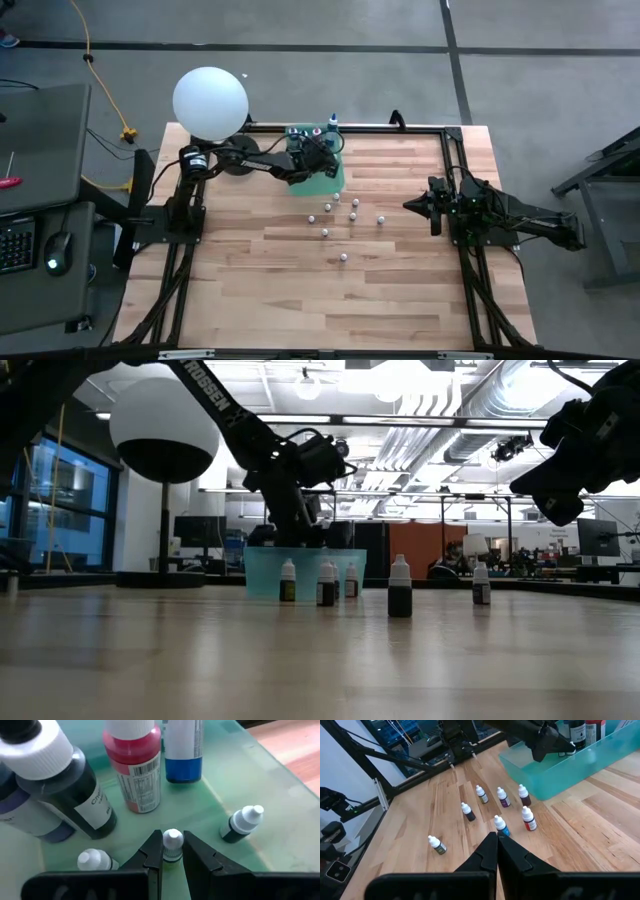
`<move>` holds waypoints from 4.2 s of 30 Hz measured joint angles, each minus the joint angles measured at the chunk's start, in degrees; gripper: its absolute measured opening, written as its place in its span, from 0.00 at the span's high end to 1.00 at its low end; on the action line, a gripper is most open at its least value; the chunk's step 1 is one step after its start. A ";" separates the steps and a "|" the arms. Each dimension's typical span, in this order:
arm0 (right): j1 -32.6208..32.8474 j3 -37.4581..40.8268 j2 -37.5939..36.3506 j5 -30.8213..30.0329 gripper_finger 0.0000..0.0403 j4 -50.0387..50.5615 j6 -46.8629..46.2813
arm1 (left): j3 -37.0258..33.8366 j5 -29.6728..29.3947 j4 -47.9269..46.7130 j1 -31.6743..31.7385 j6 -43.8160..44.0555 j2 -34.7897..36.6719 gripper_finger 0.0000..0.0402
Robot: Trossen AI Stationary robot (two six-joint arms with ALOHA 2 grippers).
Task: Pick & Place food coloring
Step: Put the small green food coloring bottle into the blue bin
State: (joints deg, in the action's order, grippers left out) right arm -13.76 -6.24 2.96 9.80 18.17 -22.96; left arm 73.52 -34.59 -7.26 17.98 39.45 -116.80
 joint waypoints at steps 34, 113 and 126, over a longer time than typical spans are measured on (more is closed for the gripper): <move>0.02 0.00 0.00 0.00 1.00 0.00 -0.01 | -0.09 2.30 1.74 0.02 -0.66 1.97 0.64; 0.02 0.00 0.02 0.00 1.00 0.00 0.02 | -11.20 39.62 -23.93 -16.75 -26.26 64.65 0.64; 0.02 0.00 0.02 0.00 1.00 0.00 0.00 | -47.86 34.72 16.34 -25.16 -21.27 68.98 0.64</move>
State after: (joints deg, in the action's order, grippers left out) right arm -13.74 -6.24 2.98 9.80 18.17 -22.96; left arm 25.66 0.12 9.08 -7.18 18.18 -47.82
